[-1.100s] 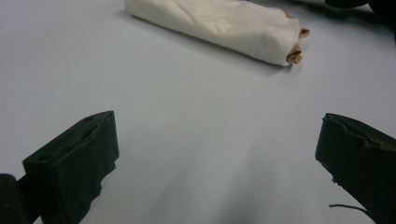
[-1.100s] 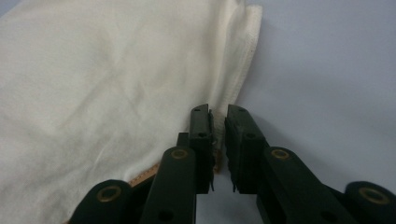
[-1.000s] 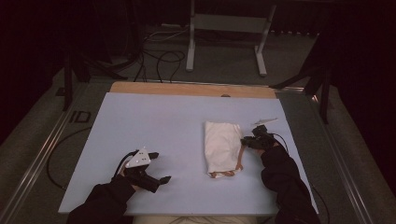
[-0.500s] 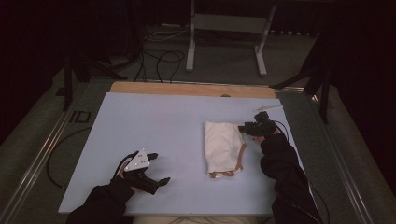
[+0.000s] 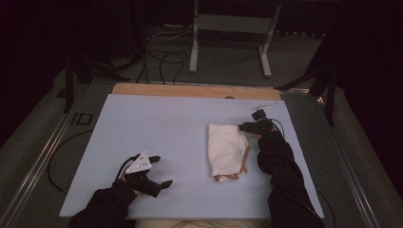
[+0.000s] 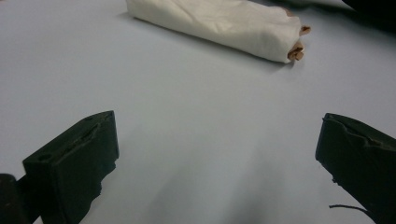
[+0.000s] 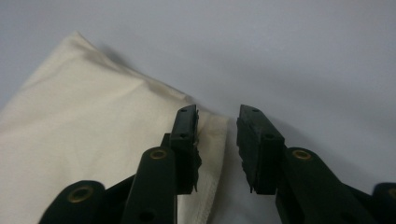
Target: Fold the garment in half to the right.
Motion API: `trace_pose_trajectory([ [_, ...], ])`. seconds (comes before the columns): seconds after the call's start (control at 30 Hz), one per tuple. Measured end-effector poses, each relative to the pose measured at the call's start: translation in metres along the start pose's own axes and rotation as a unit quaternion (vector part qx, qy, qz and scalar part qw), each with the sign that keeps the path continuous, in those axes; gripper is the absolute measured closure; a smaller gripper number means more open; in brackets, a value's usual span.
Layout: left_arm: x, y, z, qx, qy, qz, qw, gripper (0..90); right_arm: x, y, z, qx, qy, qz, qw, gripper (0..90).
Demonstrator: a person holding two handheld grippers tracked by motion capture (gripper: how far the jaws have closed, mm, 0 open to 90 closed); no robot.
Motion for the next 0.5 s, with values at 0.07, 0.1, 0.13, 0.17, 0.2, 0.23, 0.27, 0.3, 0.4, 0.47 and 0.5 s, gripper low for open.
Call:
trace_pose_trajectory([
  [0.07,0.000,0.000,0.001,0.000,-0.001,0.000,1.0000,0.8,0.000,-0.004,-0.003,0.007,0.006,-0.003,1.0000,72.4],
  [0.1,0.000,0.001,0.002,-0.003,-0.001,0.000,1.0000,0.8,0.001,-0.005,-0.004,0.010,0.010,-0.002,0.9999,74.7],
  [0.13,0.000,0.001,0.003,-0.003,-0.003,0.000,1.0000,0.8,0.003,-0.008,-0.006,0.015,0.018,-0.003,0.9997,75.8],
  [0.17,0.000,0.002,0.004,-0.006,-0.003,0.001,1.0000,0.8,0.004,-0.009,-0.007,0.018,0.024,-0.005,0.9995,77.1],
  [0.2,0.000,0.002,0.005,-0.008,-0.003,0.001,1.0000,0.8,0.004,-0.010,-0.008,0.021,0.027,-0.007,0.9994,80.6],
  [0.23,0.000,0.002,0.006,-0.010,-0.003,0.001,0.9999,0.8,0.005,-0.011,-0.009,0.021,0.023,-0.005,0.9995,83.2],
  [0.27,0.000,0.003,0.006,-0.011,-0.003,0.001,0.9999,0.8,0.006,-0.012,-0.008,0.020,0.023,-0.005,0.9995,85.4],
  [0.3,0.000,0.003,0.007,-0.011,-0.004,0.001,0.9999,0.8,0.006,-0.012,-0.008,0.020,0.030,-0.009,0.9993,87.0],
  [0.4,-0.001,0.003,0.006,-0.010,-0.005,-0.001,0.9999,0.8,0.008,-0.010,-0.004,0.021,0.054,-0.020,0.9981,88.1],
  [0.47,-0.001,0.003,0.007,-0.011,-0.005,0.000,0.9999,0.8,0.008,-0.008,0.000,0.014,0.059,-0.026,0.9978,88.2],
  [0.5,-0.001,0.003,0.007,-0.011,-0.005,0.000,0.9999,0.8,0.007,-0.006,0.002,0.010,0.060,-0.029,0.9977,88.2],
])
Point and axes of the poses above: each handheld gripper's, and its own axes: y roughly backward along the jaws, z roughly out of its top, x roughly to its left, the point moved 10 cm from there along -y, roughly forward along the jaws, and after that the axes turned 12 degrees about -x, right-handed, at the moved point
